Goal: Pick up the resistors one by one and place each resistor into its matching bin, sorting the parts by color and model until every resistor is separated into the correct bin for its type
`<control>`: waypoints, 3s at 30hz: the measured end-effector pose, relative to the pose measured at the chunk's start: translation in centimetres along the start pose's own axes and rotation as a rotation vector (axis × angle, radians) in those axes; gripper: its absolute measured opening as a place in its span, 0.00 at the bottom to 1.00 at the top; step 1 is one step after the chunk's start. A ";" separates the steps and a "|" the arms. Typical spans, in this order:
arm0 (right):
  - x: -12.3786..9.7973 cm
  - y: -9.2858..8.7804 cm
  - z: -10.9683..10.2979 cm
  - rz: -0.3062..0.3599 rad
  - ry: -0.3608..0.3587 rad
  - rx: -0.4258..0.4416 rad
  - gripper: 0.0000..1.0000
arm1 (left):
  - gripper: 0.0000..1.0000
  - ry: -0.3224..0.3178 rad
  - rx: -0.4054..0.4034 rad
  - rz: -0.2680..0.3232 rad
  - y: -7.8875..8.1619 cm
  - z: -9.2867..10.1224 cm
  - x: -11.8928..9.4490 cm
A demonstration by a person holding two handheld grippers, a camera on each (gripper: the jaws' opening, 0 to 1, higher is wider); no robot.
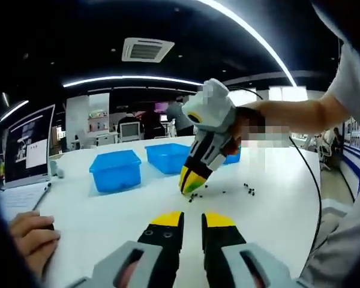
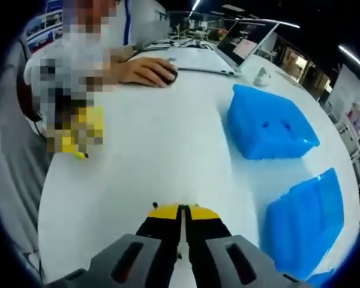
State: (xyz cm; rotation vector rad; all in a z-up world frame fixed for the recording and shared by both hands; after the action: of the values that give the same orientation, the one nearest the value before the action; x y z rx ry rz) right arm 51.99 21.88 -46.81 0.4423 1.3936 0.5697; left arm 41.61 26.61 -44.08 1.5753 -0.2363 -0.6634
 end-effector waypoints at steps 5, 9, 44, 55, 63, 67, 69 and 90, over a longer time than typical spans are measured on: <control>-1.2 0.5 0.3 0.087 -0.043 0.013 0.06 | 0.15 0.000 -0.002 -0.007 -0.1 0.2 0.0; -2.8 1.0 0.7 0.198 -0.097 0.049 0.06 | 0.15 -0.002 0.000 -0.010 -0.1 0.5 0.1; -22.9 -14.2 12.5 0.567 -0.967 0.595 0.06 | 0.15 -0.055 0.012 -0.033 0.1 1.8 0.9; -22.4 -14.5 13.2 0.545 -0.974 0.614 0.15 | 0.15 -0.053 0.004 -0.026 0.1 2.1 0.8; -22.3 -15.9 13.3 0.549 -0.987 0.677 0.31 | 0.15 -0.047 0.004 -0.026 0.1 1.9 0.7; -22.4 -15.9 13.2 0.538 -0.979 0.664 0.29 | 0.15 -0.047 0.000 -0.029 -0.1 1.9 0.8; -22.5 -15.5 13.2 0.532 -0.970 0.639 0.28 | 0.15 -0.049 0.000 -0.027 -0.1 1.9 0.8; -16.8 -7.1 8.7 0.233 -0.611 0.051 0.25 | 0.15 -0.017 -0.011 -0.028 -0.4 1.1 0.7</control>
State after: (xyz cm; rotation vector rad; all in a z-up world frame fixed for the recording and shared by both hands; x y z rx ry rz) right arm 60.06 6.30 -36.78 0.7547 0.7774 0.5278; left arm 41.46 25.40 -44.63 1.5651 -0.2232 -0.6984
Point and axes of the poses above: the point that each gripper's makers call its tool centre point, and the gripper's own axes: x roughly forward along the fingers, z roughly to its right, y roughly out of its top, the point moved 1 cm from there along -x, roughly backward along the fingers, and after that the axes turned 3 degrees about -y, right-handed, at the moved point
